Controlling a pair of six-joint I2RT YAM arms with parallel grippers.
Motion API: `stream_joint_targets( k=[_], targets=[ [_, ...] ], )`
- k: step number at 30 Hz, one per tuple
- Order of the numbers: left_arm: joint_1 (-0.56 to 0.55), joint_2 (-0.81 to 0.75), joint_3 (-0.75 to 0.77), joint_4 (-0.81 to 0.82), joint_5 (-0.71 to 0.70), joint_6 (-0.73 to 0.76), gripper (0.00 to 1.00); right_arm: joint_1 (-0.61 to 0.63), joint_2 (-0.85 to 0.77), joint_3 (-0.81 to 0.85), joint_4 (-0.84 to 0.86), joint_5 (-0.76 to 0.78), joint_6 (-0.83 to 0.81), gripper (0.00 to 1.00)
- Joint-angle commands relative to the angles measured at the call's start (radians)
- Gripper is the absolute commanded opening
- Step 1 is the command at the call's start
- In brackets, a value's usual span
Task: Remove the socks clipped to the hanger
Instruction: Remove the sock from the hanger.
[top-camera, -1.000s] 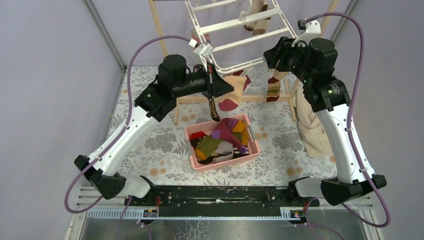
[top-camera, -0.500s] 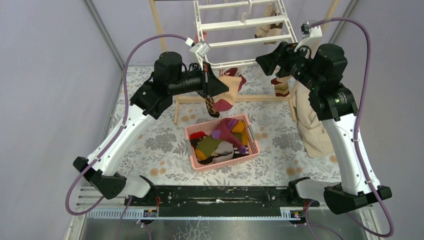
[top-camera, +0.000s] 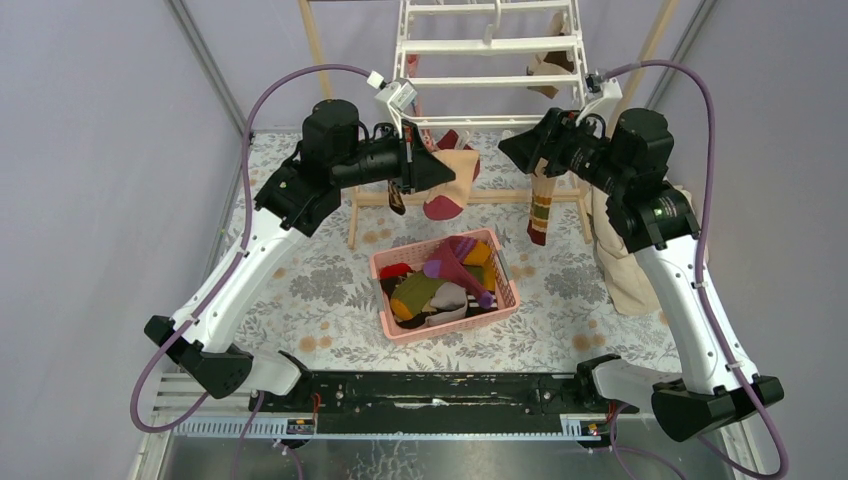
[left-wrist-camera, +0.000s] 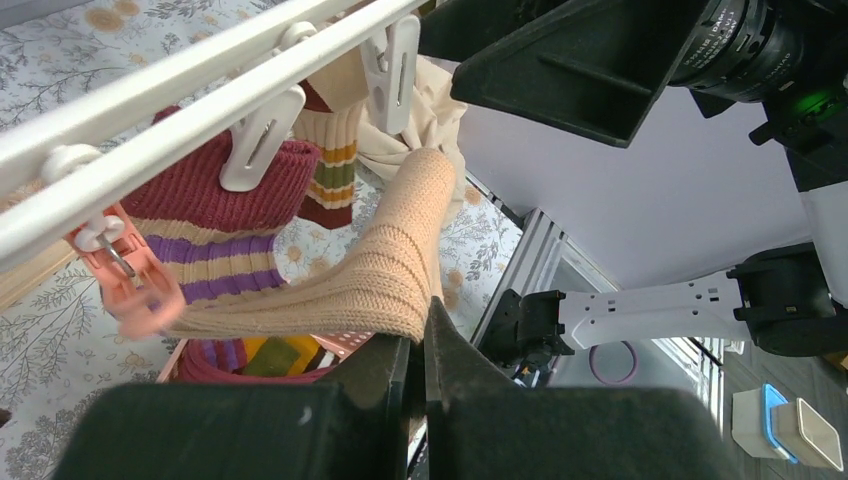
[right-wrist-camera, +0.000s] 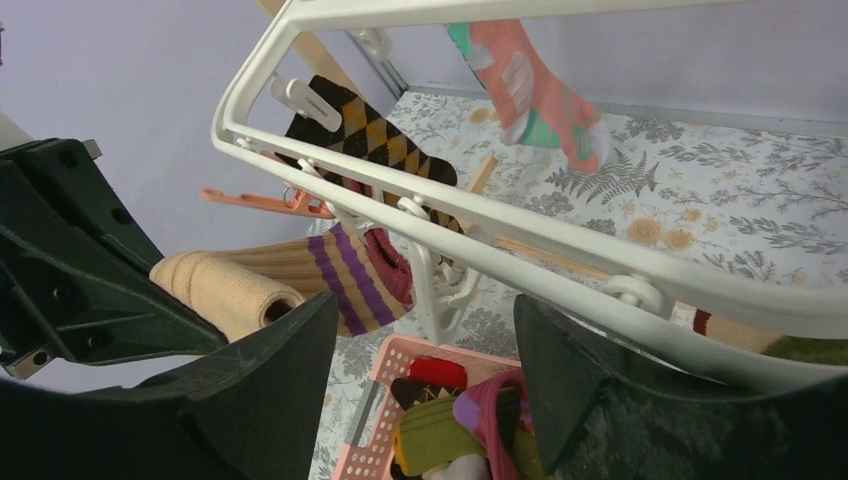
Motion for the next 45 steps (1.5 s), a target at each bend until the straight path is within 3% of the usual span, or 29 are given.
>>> stream_joint_targets(
  k=[1, 7, 13, 26, 33, 45],
  targets=[
    [0.009, -0.018, 0.024, -0.003, 0.029, 0.019, 0.07, -0.001, 0.013, 0.068, 0.012, 0.075, -0.049, 0.72],
    [0.01, -0.041, -0.005, -0.006, 0.032, 0.02, 0.08, -0.006, 0.065, 0.128, -0.022, 0.211, -0.075, 0.71],
    [0.011, -0.069, -0.043, 0.0, 0.03, 0.017, 0.07, -0.057, 0.106, 0.144, 0.02, 0.238, -0.051, 0.68],
    [0.01, -0.084, -0.141, 0.111, 0.049, -0.048, 0.08, -0.248, 0.219, 0.223, 0.147, 0.111, 0.048, 0.67],
    [0.01, -0.048, -0.144, 0.175, 0.047, -0.077, 0.07, -0.26, 0.215, 0.18, 0.197, 0.059, 0.074, 0.67],
    [0.01, 0.003, -0.071, 0.132, 0.05, -0.046, 0.07, -0.26, 0.145, 0.141, 0.166, 0.034, 0.061, 0.67]
  ],
)
